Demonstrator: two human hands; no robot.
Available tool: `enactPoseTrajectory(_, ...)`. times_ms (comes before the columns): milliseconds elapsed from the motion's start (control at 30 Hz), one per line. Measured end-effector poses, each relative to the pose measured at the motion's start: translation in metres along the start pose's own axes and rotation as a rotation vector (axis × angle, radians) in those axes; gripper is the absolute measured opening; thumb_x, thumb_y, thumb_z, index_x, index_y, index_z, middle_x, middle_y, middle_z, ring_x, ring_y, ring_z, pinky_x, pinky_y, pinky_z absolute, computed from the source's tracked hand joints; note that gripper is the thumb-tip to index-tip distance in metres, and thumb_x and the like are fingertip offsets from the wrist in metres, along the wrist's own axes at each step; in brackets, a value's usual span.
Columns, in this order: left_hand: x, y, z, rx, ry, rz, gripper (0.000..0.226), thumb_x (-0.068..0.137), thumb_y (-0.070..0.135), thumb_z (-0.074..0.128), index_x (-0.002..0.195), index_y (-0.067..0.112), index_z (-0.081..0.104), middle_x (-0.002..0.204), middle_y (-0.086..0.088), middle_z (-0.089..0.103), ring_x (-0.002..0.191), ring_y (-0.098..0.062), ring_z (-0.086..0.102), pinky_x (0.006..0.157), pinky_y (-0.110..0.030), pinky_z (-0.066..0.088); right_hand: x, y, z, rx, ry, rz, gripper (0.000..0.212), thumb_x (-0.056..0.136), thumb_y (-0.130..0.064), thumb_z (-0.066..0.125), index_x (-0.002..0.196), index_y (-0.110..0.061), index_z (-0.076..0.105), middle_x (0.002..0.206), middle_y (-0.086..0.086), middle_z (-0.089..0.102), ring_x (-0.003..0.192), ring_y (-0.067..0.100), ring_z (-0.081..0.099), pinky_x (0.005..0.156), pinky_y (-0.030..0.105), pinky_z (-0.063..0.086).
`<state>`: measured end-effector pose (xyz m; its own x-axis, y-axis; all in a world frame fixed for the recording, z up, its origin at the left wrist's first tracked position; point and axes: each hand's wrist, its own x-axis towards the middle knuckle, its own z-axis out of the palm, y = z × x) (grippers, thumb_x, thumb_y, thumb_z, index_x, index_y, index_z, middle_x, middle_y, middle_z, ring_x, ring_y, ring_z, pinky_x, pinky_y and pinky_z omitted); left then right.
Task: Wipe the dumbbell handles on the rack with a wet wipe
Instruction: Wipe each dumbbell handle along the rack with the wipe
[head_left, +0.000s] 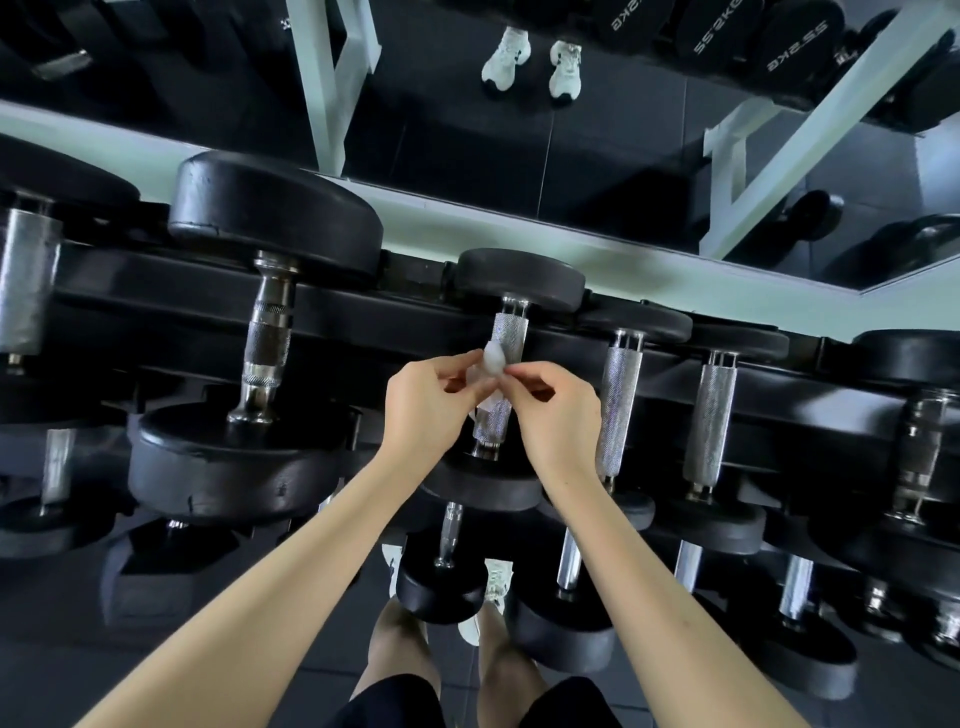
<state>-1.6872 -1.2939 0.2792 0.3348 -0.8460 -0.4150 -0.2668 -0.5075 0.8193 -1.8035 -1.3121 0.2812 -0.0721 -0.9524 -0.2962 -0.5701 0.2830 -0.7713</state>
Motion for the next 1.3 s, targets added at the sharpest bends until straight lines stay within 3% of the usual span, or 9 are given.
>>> enactPoseTrajectory(200,0.011,0.002,0.017,-0.325,0.045,-0.214,0.040,0.071,0.035,0.080,0.105,0.016,0.071,0.086,0.006,0.072,0.086,-0.003,0.067,0.086,-0.022,0.052,0.006,0.001,-0.009,0.145,-0.041,0.090,0.007,0.084,-0.022,0.069,0.088,-0.024,0.074,0.084,-0.012,0.072,0.084,0.001,0.065,0.084,0.026,0.052)
enactPoseTrajectory(467,0.035,0.014,0.026,-0.479,0.074,-0.239,0.031,0.071,0.022,0.081,0.098,0.010,0.072,0.083,0.003,0.073,0.079,-0.009,0.069,0.086,-0.033,0.055,0.012,0.008,-0.009,0.208,0.031,0.160,0.007,0.083,-0.019,0.068,0.081,-0.024,0.072,0.079,-0.010,0.071,0.079,0.005,0.065,0.076,0.024,0.050)
enactPoseTrajectory(567,0.036,0.012,0.025,-0.487,0.017,-0.209,0.034,0.075,0.022,0.078,0.106,0.010,0.070,0.084,0.009,0.072,0.078,-0.002,0.068,0.081,-0.021,0.055,0.013,0.011,-0.013,0.218,0.012,0.172,0.010,0.084,-0.023,0.068,0.093,-0.022,0.073,0.088,-0.011,0.072,0.085,0.001,0.065,0.075,0.016,0.046)
enactPoseTrajectory(700,0.025,0.001,0.019,-0.419,-0.119,-0.120,0.041,0.083,0.023,0.069,0.121,0.011,0.063,0.095,0.010,0.070,0.086,0.008,0.064,0.071,-0.004,0.046,0.007,0.011,-0.010,0.259,-0.178,0.130,0.033,0.083,-0.028,0.071,0.116,-0.020,0.067,0.093,-0.017,0.069,0.086,-0.013,0.062,0.076,0.004,0.045)
enactPoseTrajectory(800,0.025,-0.008,0.011,-0.325,-0.256,-0.066,0.047,0.088,0.026,0.062,0.132,0.014,0.054,0.118,0.004,0.066,0.104,0.004,0.059,0.079,-0.001,0.043,0.006,0.013,-0.006,0.235,-0.171,0.131,0.038,0.082,-0.028,0.073,0.119,-0.018,0.066,0.101,-0.007,0.073,0.092,-0.005,0.065,0.084,0.012,0.049)
enactPoseTrajectory(900,0.030,-0.013,0.005,-0.268,-0.330,-0.031,0.051,0.086,0.025,0.065,0.135,0.019,0.050,0.126,0.009,0.060,0.112,0.004,0.056,0.090,-0.005,0.042,0.009,0.013,-0.005,0.289,-0.125,0.163,0.025,0.081,-0.027,0.073,0.106,-0.020,0.072,0.093,-0.006,0.074,0.087,0.000,0.068,0.086,0.026,0.054)
enactPoseTrajectory(1067,0.031,-0.008,0.015,-0.387,-0.193,-0.083,0.047,0.082,0.015,0.070,0.127,0.011,0.058,0.113,0.000,0.068,0.099,0.003,0.062,0.081,-0.007,0.047,0.017,0.014,-0.003,0.362,-0.126,0.203,0.004,0.082,-0.021,0.072,0.085,-0.023,0.073,0.081,-0.003,0.075,0.083,0.011,0.071,0.086,0.041,0.056)
enactPoseTrajectory(1200,0.031,-0.003,0.024,-0.454,-0.095,-0.109,0.040,0.082,0.016,0.070,0.121,0.010,0.063,0.091,0.011,0.070,0.081,0.007,0.066,0.071,-0.007,0.047,0.022,0.009,-0.003,0.500,-0.149,0.276,0.007,0.087,-0.016,0.067,0.088,-0.020,0.072,0.087,0.002,0.075,0.088,0.018,0.071,0.085,0.038,0.057)
enactPoseTrajectory(1300,0.032,0.005,0.031,-0.489,-0.020,-0.119,0.037,0.083,0.018,0.070,0.118,0.008,0.064,0.087,0.010,0.070,0.075,0.005,0.066,0.068,-0.009,0.049,0.026,0.004,0.003,0.569,-0.076,0.342,0.016,0.089,-0.018,0.064,0.075,-0.018,0.073,0.084,0.009,0.075,0.090,0.030,0.070,0.084,0.045,0.056)
